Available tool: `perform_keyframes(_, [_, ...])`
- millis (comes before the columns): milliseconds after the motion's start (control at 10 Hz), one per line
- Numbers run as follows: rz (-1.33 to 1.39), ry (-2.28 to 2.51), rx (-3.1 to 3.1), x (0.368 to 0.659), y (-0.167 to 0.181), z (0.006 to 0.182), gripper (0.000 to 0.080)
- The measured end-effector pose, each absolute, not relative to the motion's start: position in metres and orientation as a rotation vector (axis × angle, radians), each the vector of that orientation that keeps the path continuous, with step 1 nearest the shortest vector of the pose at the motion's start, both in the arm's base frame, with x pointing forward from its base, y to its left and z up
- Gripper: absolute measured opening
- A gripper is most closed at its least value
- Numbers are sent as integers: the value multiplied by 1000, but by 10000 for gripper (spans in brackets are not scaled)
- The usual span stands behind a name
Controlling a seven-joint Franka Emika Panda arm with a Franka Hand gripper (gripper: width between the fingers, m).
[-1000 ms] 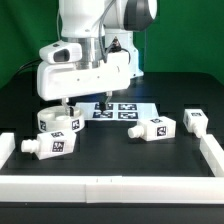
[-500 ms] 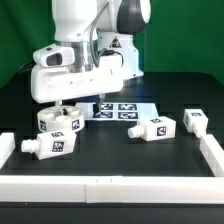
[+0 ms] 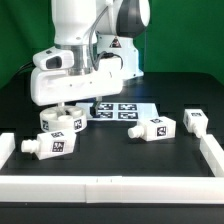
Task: Assemble stool
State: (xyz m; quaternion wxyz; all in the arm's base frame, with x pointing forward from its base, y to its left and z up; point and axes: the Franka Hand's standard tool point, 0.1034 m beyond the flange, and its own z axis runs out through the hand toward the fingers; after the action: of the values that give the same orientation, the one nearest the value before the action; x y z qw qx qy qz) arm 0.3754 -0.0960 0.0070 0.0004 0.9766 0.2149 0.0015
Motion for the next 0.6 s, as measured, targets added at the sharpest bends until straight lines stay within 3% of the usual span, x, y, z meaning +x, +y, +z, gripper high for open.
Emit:
perform_keyframes(100, [5, 675, 3067, 375, -96, 7, 437])
perform_keyframes(200, [-6, 681, 3074, 378, -94, 9, 328])
perform_keyframes(400, [13, 665, 3079, 392, -81, 19, 328])
perform_keyframes(600, [43, 610, 3102, 415, -48, 49, 325])
